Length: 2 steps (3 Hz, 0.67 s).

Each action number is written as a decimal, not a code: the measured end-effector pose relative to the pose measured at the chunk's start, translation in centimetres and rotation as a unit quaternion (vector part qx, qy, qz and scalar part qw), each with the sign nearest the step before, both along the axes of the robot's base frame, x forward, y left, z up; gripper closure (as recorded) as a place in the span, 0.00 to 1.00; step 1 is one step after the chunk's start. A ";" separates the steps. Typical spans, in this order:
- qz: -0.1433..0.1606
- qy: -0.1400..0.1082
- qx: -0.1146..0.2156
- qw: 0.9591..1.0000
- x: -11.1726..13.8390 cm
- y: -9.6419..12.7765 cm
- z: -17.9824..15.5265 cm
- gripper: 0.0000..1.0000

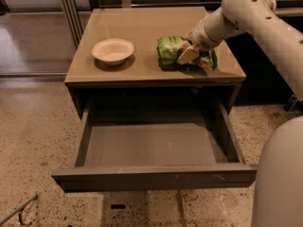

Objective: Pick green rice chip bag from top drawer and place on counter

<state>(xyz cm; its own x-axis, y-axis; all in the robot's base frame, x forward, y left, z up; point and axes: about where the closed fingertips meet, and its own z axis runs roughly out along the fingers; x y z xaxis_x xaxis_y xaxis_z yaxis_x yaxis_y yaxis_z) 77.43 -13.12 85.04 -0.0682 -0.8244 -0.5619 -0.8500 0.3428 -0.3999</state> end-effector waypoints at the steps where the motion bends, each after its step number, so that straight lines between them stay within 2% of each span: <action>1: 0.000 0.000 0.000 1.000 0.0 0.0 0.0 0.00; 2: 0.000 0.000 0.000 1.000 0.0 0.0 0.0 0.00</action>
Offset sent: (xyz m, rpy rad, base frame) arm 0.0000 0.0000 0.0000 0.0000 0.0000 0.0000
